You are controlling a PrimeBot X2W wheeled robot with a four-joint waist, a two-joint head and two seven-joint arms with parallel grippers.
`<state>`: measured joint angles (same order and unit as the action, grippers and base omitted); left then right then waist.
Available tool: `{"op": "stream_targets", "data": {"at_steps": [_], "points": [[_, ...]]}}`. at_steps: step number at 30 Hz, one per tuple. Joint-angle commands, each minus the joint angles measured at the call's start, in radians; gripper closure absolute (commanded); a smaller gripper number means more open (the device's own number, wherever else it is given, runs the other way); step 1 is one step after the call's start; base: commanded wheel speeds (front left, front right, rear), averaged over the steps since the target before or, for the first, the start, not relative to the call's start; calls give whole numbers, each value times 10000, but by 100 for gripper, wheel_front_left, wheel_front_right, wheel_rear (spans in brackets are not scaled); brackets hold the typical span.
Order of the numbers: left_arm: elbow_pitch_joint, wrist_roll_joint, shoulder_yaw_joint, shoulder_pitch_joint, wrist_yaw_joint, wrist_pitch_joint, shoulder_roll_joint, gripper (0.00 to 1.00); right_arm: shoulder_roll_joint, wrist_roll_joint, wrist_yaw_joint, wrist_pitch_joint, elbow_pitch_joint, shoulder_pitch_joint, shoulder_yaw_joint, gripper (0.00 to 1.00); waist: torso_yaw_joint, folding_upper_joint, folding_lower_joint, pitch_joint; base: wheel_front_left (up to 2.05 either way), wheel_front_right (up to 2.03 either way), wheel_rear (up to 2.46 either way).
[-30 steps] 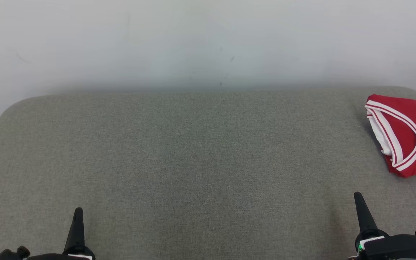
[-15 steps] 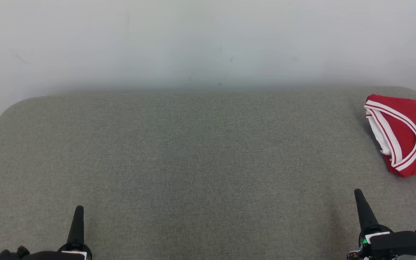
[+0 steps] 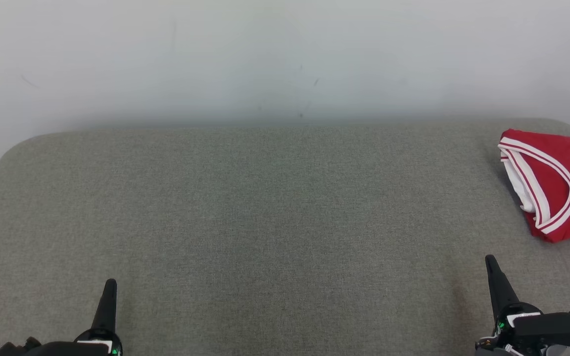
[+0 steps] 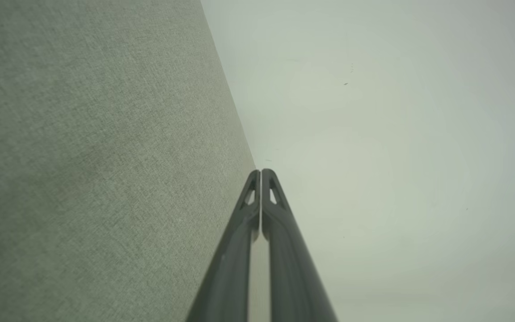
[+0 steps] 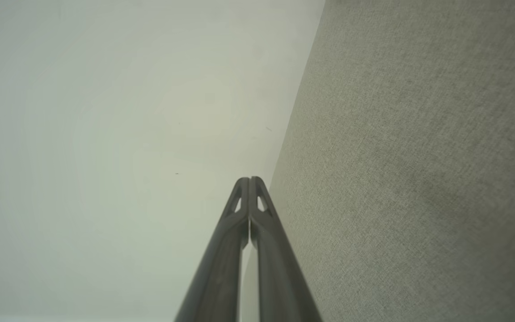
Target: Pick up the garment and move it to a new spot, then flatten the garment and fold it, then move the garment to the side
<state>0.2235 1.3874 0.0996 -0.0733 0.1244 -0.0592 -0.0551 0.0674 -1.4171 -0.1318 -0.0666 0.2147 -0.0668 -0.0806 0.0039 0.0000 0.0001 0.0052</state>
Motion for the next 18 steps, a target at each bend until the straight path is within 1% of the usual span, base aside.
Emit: {"op": "stream_targets", "data": {"at_steps": [1,18], "points": [[5,290,47,-193,68,-70,10,100,-17,-231,16,-40,-3,-132,-52,100,-2,0,-1,-1,0,0,0],[157,1545,124,-334,93,-394,43,100,-61,-1422,19,-263,197,-333,-152,100,-24,0,-1,-13,0,0,0]]}}
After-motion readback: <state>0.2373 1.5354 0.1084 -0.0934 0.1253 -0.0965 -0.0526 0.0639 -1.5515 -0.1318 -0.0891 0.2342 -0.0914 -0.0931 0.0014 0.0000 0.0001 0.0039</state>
